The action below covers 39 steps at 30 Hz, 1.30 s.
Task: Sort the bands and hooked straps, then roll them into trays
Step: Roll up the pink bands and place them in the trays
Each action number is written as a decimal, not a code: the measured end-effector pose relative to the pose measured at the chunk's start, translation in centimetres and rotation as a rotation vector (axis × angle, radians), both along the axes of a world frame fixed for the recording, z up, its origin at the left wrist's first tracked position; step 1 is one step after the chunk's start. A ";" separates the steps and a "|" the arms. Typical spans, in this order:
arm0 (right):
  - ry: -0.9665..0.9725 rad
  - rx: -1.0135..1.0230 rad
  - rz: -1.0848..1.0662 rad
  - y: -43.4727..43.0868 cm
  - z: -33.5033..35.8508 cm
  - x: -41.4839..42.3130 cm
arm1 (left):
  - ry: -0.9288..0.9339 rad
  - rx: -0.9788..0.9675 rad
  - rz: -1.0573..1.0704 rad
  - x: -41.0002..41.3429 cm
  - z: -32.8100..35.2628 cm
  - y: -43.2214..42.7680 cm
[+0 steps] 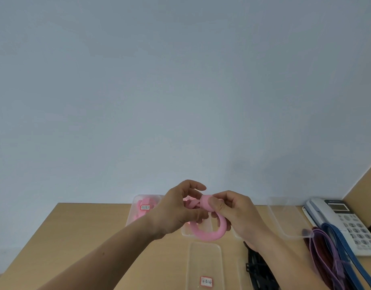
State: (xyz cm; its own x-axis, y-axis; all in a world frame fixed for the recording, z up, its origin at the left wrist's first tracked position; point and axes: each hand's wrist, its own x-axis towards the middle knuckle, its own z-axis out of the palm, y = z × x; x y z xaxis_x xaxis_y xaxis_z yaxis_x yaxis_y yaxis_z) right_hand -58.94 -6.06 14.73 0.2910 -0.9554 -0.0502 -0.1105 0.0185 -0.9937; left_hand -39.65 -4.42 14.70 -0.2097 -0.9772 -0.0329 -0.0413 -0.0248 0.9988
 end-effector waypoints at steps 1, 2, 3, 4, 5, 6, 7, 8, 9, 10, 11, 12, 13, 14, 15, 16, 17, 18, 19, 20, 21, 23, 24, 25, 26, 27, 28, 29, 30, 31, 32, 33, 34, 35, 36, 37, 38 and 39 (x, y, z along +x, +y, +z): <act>-0.003 0.008 -0.003 0.0 0.0 0.0 | -0.015 0.007 -0.004 0.0 -0.1 0.0; -0.002 0.013 -0.005 0.0 -0.1 -0.1 | -0.032 0.014 -0.008 0.1 -0.1 0.0; 0.000 0.010 -0.007 0.1 -0.1 -0.1 | -0.055 0.026 -0.010 0.1 -0.1 0.1; 0.001 0.001 -0.010 0.2 -0.2 -0.2 | -0.080 0.044 -0.007 0.1 0.0 0.1; -0.002 -0.013 -0.012 0.2 -0.3 -0.3 | -0.100 0.069 -0.004 0.0 0.0 0.1; -0.008 -0.025 -0.010 0.2 -0.4 -0.4 | -0.113 0.094 -0.010 -0.1 0.1 0.2; -0.018 -0.037 -0.004 0.3 -0.4 -0.4 | -0.118 0.117 -0.026 -0.2 0.2 0.2; -0.026 -0.052 0.004 0.3 -0.4 -0.4 | -0.112 0.140 -0.047 -0.2 0.3 0.4; -0.027 -0.072 0.009 0.3 -0.5 -0.5 | -0.098 0.167 -0.064 -0.3 0.4 0.5; -0.017 -0.092 0.008 0.3 -0.6 -0.5 | -0.077 0.197 -0.076 -0.3 0.6 0.6; -0.006 -0.106 0.007 0.3 -0.8 -0.6 | -0.049 0.225 -0.085 -0.3 0.8 0.7; 0.002 -0.114 0.005 0.4 -0.8 -0.7 | -0.015 0.248 -0.092 -0.2 1.1 0.8; 0.004 -0.119 0.009 0.5 -1.0 -0.8 | 0.020 0.264 -0.095 -0.2 1.3 0.8; 0.006 -0.125 0.014 0.5 -1.1 -0.8 | 0.043 0.268 -0.091 -0.2 1.5 0.8; 0.004 -0.130 0.018 0.6 -1.1 -0.8 | 0.048 0.261 -0.080 -0.3 1.5 0.8; 0.003 -0.134 0.024 0.6 -1.1 -0.8 | 0.042 0.250 -0.066 -0.4 1.6 0.8; 0.006 -0.137 0.031 0.6 -1.1 -0.8 | 0.035 0.240 -0.054 -0.5 1.5 0.9; 0.013 -0.138 0.039 0.6 -1.1 -0.8 | 0.036 0.231 -0.048 -0.6 1.4 0.9; 0.016 -0.136 0.047 0.6 -1.1 -0.9 | 0.043 0.222 -0.047 -0.7 1.4 0.9; 0.005 -0.128 0.053 0.6 -1.0 -1.0 | 0.052 0.212 -0.047 -0.7 1.4 0.9; -0.016 -0.113 0.062 0.6 -0.9 -1.2 | 0.060 0.202 -0.045 -0.7 1.3 0.9; -0.054 -0.087 0.073 0.5 -0.8 -1.3 | 0.081 0.187 -0.037 -0.6 1.1 0.8; -0.060 -0.083 0.060 0.5 -0.7 -1.3 | 0.089 0.179 -0.034 -0.5 1.0 0.8; -0.057 -0.083 0.033 0.4 -0.6 -1.2 | 0.088 0.164 -0.033 -0.5 0.9 0.8; -0.051 -0.082 0.003 0.2 -0.6 -1.1 | 0.076 0.142 -0.034 -0.6 0.8 0.8; -0.039 -0.073 -0.018 0.1 -0.6 -0.9 | 0.060 0.115 -0.033 -0.7 0.7 0.8; -0.026 -0.059 -0.024 0.0 -0.7 -0.8 | 0.044 0.088 -0.028 -0.7 0.6 0.7; -0.012 -0.048 -0.015 -0.1 -0.8 -0.7 | 0.029 0.064 -0.017 -0.7 0.5 0.7; 0.000 -0.042 0.001 -0.1 -0.8 -0.6 | 0.016 0.046 0.000 -0.7 0.4 0.6; 0.006 -0.041 0.014 -0.2 -0.9 -0.5 | 0.010 0.037 0.015 -0.7 0.3 0.6; 0.009 -0.044 0.018 -0.2 -0.9 -0.4 | 0.008 0.034 0.021 -0.5 0.1 0.6; 0.013 -0.051 0.015 -0.2 -0.9 -0.4 | 0.007 0.038 0.018 -0.4 -0.1 0.6; 0.020 -0.061 0.009 -0.3 -0.9 -0.2 | 0.009 0.052 0.011 -0.2 -0.2 0.6; 0.023 -0.068 0.005 -0.3 -0.9 -0.1 | 0.018 0.078 0.008 0.0 -0.3 0.5; 0.021 -0.075 0.003 -0.3 -1.0 0.2 | 0.043 0.117 0.014 0.2 -0.4 0.5; 0.014 -0.081 0.005 -0.3 -1.0 0.5 | 0.077 0.160 0.025 0.4 -0.5 0.3; 0.011 -0.088 0.008 -0.3 -1.1 0.7 | 0.101 0.196 0.032 0.6 -0.5 0.1; 0.012 -0.090 0.010 -0.3 -1.2 1.0 | 0.103 0.225 0.027 0.9 -0.6 0.0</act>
